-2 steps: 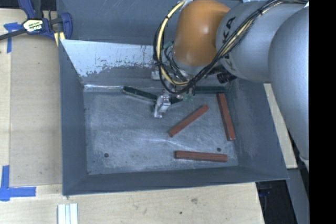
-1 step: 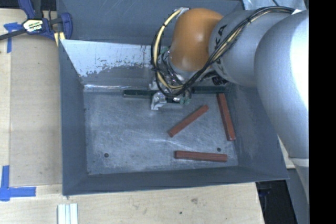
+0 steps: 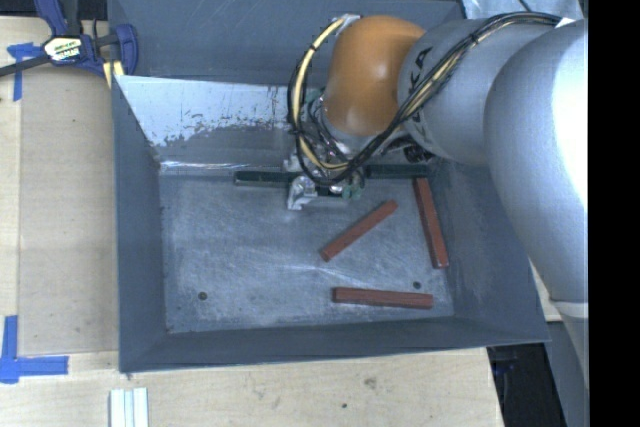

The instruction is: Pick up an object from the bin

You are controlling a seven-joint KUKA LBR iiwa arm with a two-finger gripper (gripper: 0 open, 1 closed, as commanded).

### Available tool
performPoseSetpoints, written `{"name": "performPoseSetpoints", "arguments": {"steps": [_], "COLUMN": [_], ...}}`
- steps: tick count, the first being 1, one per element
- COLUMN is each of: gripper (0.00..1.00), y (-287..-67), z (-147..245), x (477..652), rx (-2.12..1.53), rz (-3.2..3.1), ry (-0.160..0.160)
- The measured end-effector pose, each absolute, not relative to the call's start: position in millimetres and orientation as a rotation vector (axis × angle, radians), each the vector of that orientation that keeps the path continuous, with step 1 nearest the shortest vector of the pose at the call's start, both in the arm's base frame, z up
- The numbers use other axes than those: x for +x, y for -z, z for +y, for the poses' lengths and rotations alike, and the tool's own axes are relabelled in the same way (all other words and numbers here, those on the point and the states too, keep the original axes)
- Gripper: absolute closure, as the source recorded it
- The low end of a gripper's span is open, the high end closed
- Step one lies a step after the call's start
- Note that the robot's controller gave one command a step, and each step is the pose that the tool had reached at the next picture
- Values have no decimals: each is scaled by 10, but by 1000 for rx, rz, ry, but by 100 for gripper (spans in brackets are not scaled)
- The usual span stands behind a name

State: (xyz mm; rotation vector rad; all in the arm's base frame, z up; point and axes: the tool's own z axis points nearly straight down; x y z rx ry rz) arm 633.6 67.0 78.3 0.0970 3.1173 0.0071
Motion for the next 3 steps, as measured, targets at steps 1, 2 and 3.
{"name": "performPoseSetpoints", "arguments": {"steps": [1,2,3], "gripper": [100,100,100], "y": [-783,-1170,-2278], "z": [669,679,588], "x": [6336,6228,6209], "rx": [97,166,140], "rz": [3117,3139,3136], "ry": [-7,0,0]}}
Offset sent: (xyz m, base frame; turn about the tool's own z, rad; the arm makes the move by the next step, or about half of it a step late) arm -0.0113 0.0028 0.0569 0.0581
